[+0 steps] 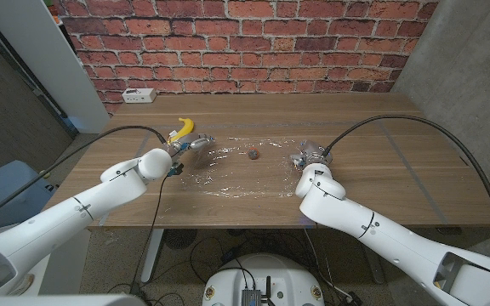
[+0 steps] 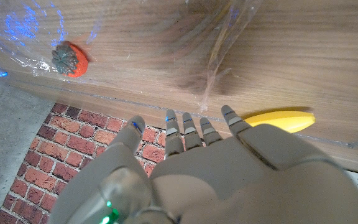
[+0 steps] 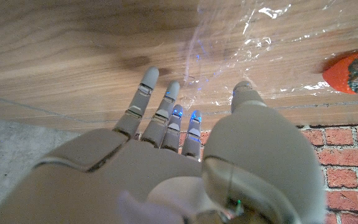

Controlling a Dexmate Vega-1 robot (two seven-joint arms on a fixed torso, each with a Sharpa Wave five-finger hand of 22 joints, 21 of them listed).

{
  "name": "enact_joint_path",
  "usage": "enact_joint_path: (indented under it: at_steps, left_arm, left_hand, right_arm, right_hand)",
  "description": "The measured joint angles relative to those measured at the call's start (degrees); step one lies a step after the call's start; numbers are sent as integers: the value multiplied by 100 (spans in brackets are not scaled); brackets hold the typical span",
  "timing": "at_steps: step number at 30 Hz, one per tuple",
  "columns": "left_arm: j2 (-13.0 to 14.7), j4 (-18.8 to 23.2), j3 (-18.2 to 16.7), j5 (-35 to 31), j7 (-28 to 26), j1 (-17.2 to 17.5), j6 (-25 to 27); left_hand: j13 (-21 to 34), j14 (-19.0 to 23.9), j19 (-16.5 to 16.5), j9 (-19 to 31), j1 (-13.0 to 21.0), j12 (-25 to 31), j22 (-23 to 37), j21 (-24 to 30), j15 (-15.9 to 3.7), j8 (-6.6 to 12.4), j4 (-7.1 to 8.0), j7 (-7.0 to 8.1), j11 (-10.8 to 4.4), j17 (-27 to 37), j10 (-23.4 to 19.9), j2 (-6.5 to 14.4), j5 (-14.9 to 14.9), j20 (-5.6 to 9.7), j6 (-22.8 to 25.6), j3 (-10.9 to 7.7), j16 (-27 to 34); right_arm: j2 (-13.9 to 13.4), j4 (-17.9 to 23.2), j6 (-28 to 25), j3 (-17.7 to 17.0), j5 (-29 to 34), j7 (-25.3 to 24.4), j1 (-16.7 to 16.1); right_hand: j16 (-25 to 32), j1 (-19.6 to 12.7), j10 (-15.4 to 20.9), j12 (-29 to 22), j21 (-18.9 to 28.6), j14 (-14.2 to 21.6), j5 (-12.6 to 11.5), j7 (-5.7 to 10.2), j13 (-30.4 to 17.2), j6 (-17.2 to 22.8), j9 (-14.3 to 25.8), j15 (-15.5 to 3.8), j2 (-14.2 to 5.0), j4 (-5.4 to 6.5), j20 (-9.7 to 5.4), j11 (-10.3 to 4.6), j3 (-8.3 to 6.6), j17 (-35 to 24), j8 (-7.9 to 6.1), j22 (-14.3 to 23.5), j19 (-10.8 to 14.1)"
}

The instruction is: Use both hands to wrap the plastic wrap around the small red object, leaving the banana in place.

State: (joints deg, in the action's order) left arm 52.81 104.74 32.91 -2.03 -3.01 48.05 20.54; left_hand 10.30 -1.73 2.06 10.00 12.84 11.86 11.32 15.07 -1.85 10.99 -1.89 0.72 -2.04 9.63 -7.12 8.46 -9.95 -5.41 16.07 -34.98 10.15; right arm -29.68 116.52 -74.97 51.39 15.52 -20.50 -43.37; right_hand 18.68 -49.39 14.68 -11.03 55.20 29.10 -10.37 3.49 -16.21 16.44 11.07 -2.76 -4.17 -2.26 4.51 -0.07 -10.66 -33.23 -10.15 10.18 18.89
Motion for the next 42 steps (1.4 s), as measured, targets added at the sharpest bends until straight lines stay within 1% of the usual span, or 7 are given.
enact_joint_path:
  at_steps: [10, 22, 26, 30, 33, 38, 42]
  left_arm:
    - [6, 55, -3, -20, -2, 33, -3]
    - [70, 187, -78, -26, -62, 149, 68]
    - [96, 234, -107, -16, -79, 198, 81]
    - [123, 284, -122, -10, -99, 238, 105]
    - [136, 322, -124, -18, -117, 263, 132]
    - [155, 381, -130, -51, -158, 315, 168]
    - [162, 403, -138, -54, -178, 342, 174]
  left_hand:
    - [0, 0, 0, 0, -31, 0, 0, 0, 0, -41, 11, 21, 0, 0, 0, 31, 0, 0, -22, -11, 0]
    - [0, 0, 0, 0, -31, -21, 0, 0, 0, -41, 24, 21, 22, 0, 22, 31, 0, 0, -21, -24, 0]
    - [0, 0, 0, 0, -30, -21, 0, 0, 0, -41, 24, 21, 22, 0, 22, 31, 0, 0, -22, -24, 0]
    - [0, 0, 0, 0, -30, -20, 0, 0, 0, -41, 24, 21, 0, 0, 44, 31, 0, 0, -21, -24, 0]
    - [0, 0, 0, 0, -61, -20, 0, 0, 0, -41, 24, 53, 0, 0, 44, 1, 0, 0, -53, -24, 0]
    - [0, 0, 0, 0, -61, -20, 0, 0, 0, -41, 7, 53, 0, 0, 44, 1, 0, 0, -53, -7, 0]
    - [0, 0, 0, 0, -76, -20, 0, 0, 1, -41, -17, 53, 0, 0, 44, -30, 0, 0, -53, 17, 0]
  right_arm:
    - [-113, 133, -106, 60, -475, -300, 19]
    - [-200, 158, -45, 197, -922, -477, 152]
    - [-225, 149, -44, 257, -1073, -508, 214]
    - [-270, 153, 40, 270, -1163, -567, 216]
    - [-315, 179, 115, 274, -1207, -623, 194]
    - [-373, 232, 166, 276, -1244, -713, 161]
    - [-399, 264, 195, 277, -1252, -769, 129]
  right_hand:
    - [106, -70, 125, -118, 274, 775, 0, -33, 37, 34, 0, -65, -65, -195, -91, 74, -104, 170, -90, 23, 630]
    - [126, -442, 181, -131, 488, 1127, 0, -33, 79, 34, -1, -103, -129, -466, -246, 69, -295, 282, -90, 38, 1083]
    - [165, -570, 212, -131, 514, 1189, 0, -33, 87, 34, -1, -130, -129, -569, -277, 37, -363, 234, -90, 38, 1102]
    - [-77, -524, 186, -131, 411, 694, 0, -33, 105, 34, -1, -92, -181, -537, -162, 59, -325, 241, -90, 33, 580]
    - [-105, -482, 168, -131, 354, 586, 0, -33, 112, 59, -1, -62, -195, -531, -152, 38, -319, 258, -131, 34, 472]
    - [133, -500, 203, -131, 420, 941, 0, -42, 132, 173, -1, -85, -212, -598, -235, 5, -386, 98, -153, -1, 666]
    - [432, -1106, 398, -187, 558, 1273, -51, 3, 147, 378, -1, -123, -384, -793, -420, -65, -624, -152, -175, 36, 833]
